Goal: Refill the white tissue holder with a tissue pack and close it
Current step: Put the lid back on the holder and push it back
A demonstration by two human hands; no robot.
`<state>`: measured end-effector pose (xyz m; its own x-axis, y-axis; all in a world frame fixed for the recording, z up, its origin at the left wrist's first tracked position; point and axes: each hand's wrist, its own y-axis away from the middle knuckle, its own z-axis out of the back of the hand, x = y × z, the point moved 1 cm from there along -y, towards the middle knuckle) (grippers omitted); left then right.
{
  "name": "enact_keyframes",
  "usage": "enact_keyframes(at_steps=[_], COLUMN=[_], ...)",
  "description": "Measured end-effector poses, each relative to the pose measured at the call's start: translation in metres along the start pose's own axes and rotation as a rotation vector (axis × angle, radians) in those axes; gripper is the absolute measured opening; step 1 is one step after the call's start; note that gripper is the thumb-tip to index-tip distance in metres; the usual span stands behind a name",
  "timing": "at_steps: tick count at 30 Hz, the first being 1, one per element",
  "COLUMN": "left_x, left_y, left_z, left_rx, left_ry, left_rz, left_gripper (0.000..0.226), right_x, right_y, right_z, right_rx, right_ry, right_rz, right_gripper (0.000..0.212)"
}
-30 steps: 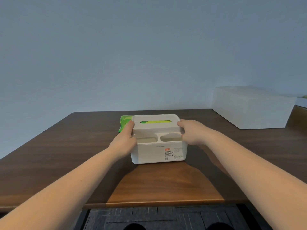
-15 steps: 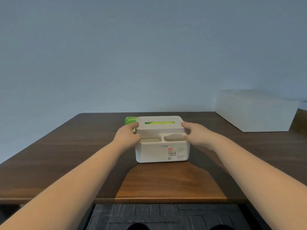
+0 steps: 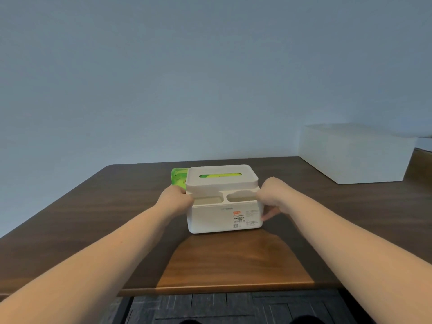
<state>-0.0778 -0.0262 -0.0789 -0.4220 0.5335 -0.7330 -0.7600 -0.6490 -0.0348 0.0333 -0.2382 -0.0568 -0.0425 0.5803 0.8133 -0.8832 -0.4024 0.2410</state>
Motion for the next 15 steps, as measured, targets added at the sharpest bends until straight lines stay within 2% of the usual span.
enact_keyframes(at_steps=[6,15], left_x=[-0.025,-0.081], left_y=[-0.008,-0.055], left_z=[-0.024,-0.088], left_rx=[0.020,0.016], left_ry=[0.061,0.029], left_rz=[-0.051,-0.180], left_gripper=[0.019,0.020], right_x=[-0.013,-0.035], right_y=[-0.012,-0.062], right_z=[0.025,0.088], right_rx=[-0.042,-0.189], right_ry=[-0.017,-0.021], right_rz=[-0.050,-0.114], right_gripper=[0.029,0.027])
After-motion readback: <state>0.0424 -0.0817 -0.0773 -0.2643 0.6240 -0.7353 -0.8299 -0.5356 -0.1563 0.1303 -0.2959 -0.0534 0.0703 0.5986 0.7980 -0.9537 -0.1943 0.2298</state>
